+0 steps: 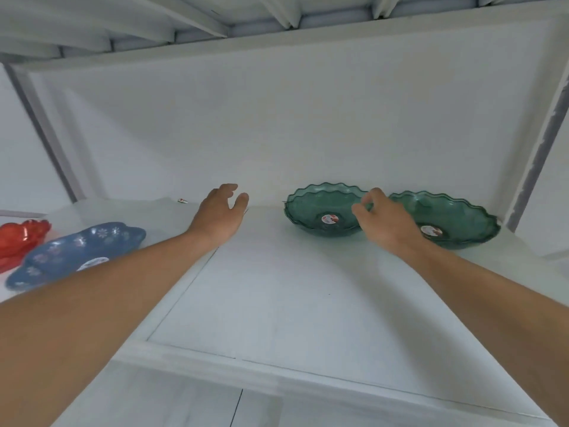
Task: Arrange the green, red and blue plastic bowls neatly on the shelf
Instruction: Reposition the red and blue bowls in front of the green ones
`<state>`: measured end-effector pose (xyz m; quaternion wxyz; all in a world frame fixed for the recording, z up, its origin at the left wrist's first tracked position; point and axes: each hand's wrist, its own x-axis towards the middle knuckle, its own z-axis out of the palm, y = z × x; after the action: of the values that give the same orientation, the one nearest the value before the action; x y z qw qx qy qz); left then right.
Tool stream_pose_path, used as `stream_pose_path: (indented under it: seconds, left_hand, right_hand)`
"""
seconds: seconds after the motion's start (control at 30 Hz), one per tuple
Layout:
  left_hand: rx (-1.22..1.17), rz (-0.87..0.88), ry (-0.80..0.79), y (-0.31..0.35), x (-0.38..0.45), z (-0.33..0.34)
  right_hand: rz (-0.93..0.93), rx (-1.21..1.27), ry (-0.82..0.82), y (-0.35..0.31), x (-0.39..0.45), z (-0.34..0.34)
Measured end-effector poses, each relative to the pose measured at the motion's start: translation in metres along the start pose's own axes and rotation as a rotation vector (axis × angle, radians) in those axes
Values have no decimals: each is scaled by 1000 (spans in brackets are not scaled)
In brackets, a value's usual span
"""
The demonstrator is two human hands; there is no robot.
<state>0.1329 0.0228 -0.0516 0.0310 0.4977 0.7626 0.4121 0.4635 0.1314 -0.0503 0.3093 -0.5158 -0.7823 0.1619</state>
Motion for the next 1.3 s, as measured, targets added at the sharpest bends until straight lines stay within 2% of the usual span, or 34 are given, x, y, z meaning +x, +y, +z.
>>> stream_pose_path:
  seconds: [0.13,0.33,0.53,0.73,1.03,1.3]
  left_hand:
    - [-5,-8,-16,-24,-11,-33]
    - [-26,-18,-2,-59,-24,-78]
    - [-60,30,-69,-92,-49,-105]
    - [28,61,-87,-104,-60,-153]
    - [198,-54,25,-174,-96,-236]
    - [173,-78,128,-274,-95,-349]
  right_hand:
    - [-43,27,-28,-39,-18,28]
    - [68,4,-60,-98,-45,54]
    - [141,66,-91,-147,-79,87]
    - [147,76,-154,-184,-94,97]
    - [3,128,-320,-260,-114,148]
    - [-35,131,-367,-367,-129,224]
